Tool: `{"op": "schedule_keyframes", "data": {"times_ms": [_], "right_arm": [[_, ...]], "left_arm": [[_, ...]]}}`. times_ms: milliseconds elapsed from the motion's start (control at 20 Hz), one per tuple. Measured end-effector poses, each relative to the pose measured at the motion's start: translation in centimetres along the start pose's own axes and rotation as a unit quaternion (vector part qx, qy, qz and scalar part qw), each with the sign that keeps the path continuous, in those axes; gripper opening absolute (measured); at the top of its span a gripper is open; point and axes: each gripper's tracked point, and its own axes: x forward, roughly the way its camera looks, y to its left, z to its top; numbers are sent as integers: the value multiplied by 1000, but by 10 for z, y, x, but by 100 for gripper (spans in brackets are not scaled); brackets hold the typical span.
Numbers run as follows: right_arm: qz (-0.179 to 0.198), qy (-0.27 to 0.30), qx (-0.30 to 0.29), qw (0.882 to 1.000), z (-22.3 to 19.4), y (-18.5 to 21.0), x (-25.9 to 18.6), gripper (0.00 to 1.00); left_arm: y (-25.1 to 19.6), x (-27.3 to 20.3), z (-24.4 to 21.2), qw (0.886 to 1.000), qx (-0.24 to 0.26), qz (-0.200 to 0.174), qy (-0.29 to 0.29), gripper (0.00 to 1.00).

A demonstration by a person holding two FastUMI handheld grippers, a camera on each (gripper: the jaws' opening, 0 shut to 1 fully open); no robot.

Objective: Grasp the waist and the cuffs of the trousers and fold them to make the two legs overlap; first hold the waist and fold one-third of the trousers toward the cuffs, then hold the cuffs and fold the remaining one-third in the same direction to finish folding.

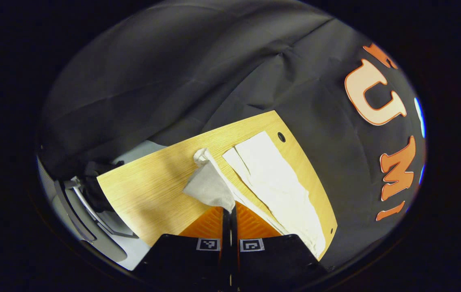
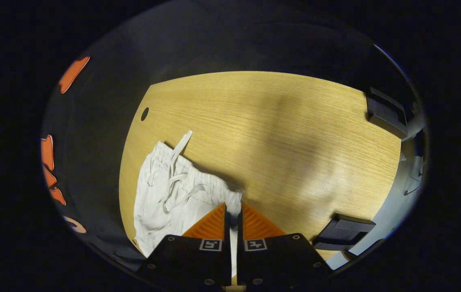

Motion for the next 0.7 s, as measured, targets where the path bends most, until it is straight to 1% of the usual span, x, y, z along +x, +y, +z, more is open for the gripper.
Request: {"op": "schedule_keyframes", "data": {"times_ms": [100, 250, 300, 350, 500, 700], "right_arm": [[14, -4, 7, 1000, 7, 6, -5, 5], [29, -8, 7, 1000, 15, 11, -10, 5], [37, -6, 13, 999, 16, 14, -11, 9], [43, -3, 14, 999, 16, 18, -12, 4], [48, -3, 5, 999, 20, 24, -20, 4], [64, -3, 11, 998, 26, 45, -34, 4]], "left_arm": [[4, 0, -1, 1000, -2, 10, 6, 5], [9, 0, 3, 1000, -16, 19, -1, 4], [10, -1, 3, 1000, -16, 22, -1, 4], [12, 0, 2, 1000, -13, 23, -2, 5], [-2, 1, 12, 1000, 10, 19, -1, 5], [-35, 15, 39, 998, 63, -8, 12, 4]]}}
